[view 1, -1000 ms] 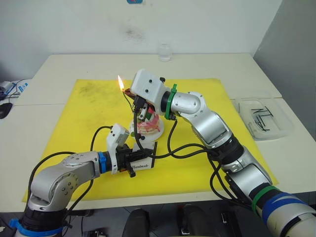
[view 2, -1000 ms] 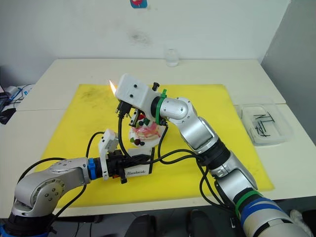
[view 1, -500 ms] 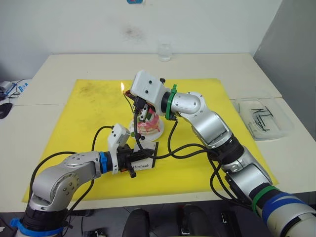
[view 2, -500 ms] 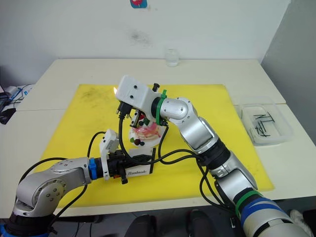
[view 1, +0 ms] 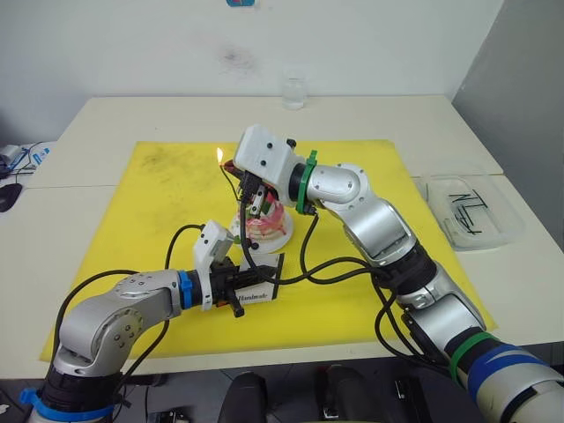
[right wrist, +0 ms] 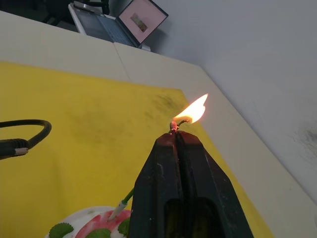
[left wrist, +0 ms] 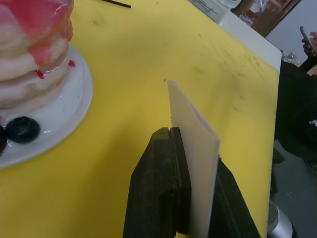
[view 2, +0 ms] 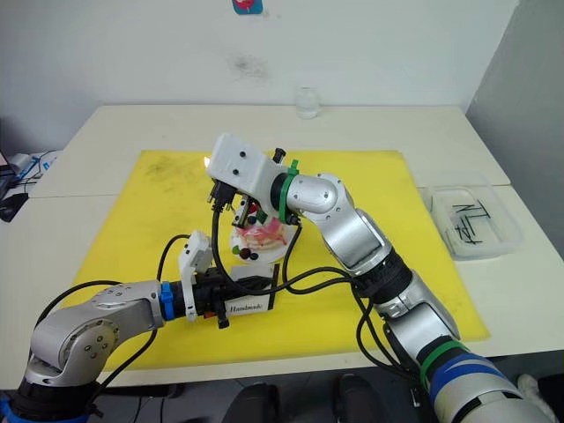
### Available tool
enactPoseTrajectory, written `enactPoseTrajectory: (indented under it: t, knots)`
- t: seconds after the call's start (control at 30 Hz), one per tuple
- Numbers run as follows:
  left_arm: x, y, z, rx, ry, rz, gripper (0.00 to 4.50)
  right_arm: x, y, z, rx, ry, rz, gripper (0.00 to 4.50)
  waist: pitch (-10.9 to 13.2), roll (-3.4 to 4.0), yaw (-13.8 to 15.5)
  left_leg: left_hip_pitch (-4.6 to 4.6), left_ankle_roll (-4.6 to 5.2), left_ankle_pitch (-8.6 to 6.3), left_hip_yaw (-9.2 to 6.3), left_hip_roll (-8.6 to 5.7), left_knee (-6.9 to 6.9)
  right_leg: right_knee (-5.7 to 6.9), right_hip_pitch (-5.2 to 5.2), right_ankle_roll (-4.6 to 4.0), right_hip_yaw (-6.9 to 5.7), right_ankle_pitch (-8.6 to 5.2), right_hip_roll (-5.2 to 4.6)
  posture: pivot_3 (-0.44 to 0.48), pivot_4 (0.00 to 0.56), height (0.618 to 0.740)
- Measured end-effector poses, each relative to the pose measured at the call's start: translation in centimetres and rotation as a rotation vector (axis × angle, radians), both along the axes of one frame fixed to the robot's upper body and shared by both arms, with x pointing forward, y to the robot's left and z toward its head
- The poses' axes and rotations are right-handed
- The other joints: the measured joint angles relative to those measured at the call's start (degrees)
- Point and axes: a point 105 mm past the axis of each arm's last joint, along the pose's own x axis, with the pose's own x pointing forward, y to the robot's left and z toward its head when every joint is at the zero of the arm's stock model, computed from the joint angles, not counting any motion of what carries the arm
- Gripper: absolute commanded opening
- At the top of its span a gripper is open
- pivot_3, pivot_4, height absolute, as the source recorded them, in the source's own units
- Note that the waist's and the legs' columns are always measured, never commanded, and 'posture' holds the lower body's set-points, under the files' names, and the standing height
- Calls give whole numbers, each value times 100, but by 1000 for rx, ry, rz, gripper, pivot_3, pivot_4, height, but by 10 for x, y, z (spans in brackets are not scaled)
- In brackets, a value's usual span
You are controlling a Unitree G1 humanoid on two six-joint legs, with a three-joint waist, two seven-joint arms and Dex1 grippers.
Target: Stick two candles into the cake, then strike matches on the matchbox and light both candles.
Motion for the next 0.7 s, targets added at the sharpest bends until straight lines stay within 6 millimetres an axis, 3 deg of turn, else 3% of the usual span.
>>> enactPoseTrajectory:
  t: [0.17,0.37,0.53,0.63,0.7]
  knots:
    - [1,-1,1,-5,-1,1,0,-5,-19,24,90,-10,-11,31,0,0,4,-1,0,0,0,1,0,0,0,0,0,0,-2,0,150,735]
    - [0,-6,0,-28,8,-3,0,12,-78,57,173,-82,-182,31,0,0,9,-1,0,0,2,-3,0,-1,0,1,1,0,-6,0,150,735]
    - [-1,-10,-3,-46,25,3,0,32,-184,62,148,-117,-508,31,0,0,63,-9,1,-1,10,-9,-1,-11,-3,1,8,-1,-10,0,150,735]
    - [-2,-13,-4,-57,31,3,0,33,-227,46,94,-89,-643,31,0,0,32,-8,1,-1,17,-12,-3,-10,-5,2,15,-1,-8,0,150,735]
    - [-4,-15,-5,-67,35,6,0,34,-268,29,57,-42,-785,31,1,1,24,-7,1,-1,16,-12,-4,-9,-5,1,14,-2,-8,0,150,735]
